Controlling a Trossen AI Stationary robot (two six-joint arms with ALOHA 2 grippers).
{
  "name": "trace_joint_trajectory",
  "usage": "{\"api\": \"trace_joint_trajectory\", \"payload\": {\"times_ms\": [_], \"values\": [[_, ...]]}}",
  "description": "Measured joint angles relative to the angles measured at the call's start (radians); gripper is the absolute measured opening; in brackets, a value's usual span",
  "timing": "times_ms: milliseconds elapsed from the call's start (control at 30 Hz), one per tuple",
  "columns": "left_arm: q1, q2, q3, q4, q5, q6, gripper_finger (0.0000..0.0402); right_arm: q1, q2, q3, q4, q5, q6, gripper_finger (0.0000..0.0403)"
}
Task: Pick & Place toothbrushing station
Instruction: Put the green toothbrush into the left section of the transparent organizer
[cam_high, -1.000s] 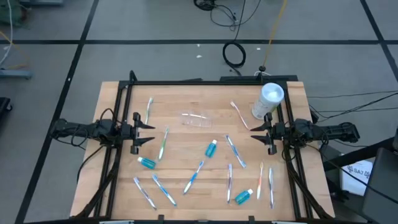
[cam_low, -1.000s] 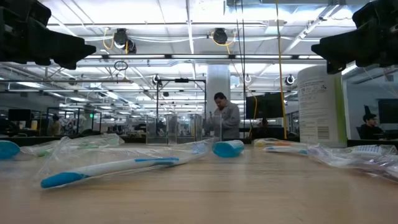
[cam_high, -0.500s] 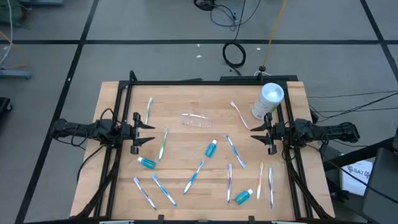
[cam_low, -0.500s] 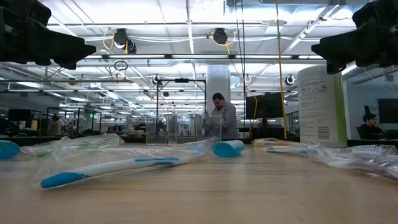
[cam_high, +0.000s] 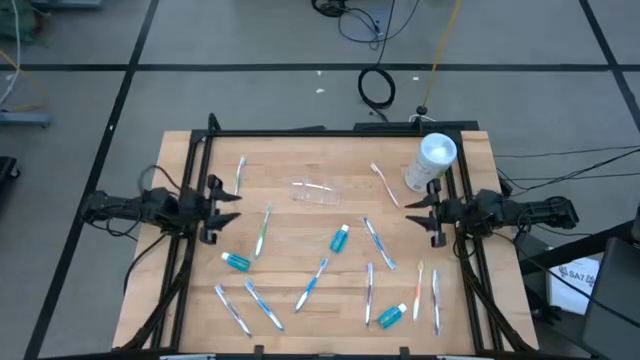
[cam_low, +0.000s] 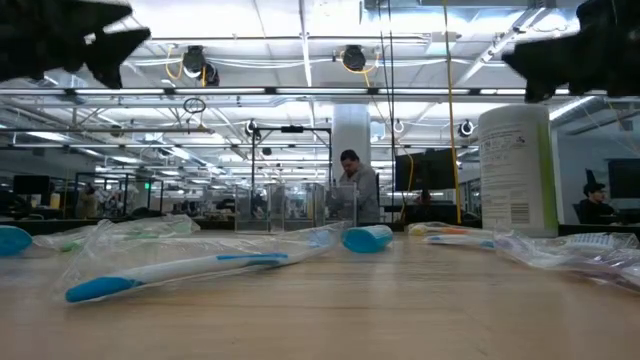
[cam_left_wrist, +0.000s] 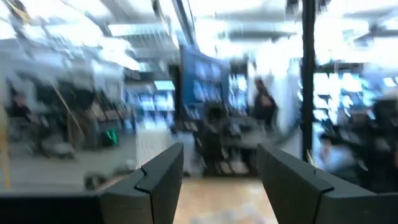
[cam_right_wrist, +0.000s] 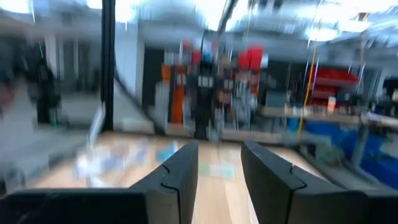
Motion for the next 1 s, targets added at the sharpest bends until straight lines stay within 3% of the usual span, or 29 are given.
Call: {"api": "trace_joint_trajectory", "payload": {"times_ms": [133,333,533,733,1000], "values": [[0.0,0.008,0.047,-0.045,-0.023,0.072,0.0212,0.0,0.005,0.009,0.13,0.003,0.052,0.0114],[0.0,0.096,0.19,-0.301,-0.104,0.023,0.0212,0.0,0.104,0.076,0.07,0.078,0.089,0.0114],[0.0,0.274,0.357,-0.492,-0.169,0.032,0.0212,0.0,0.314,0.185,0.062,0.1,0.048,0.0114],[0.0,0.451,0.49,-0.713,-0.247,-0.147,0.0212,0.0,0.548,0.327,0.047,0.102,0.046,0.0114],[0.0,0.601,0.506,-0.632,-0.171,-0.353,0.0212,0.0,0.77,0.372,0.166,0.102,0.123,0.0114]]}}
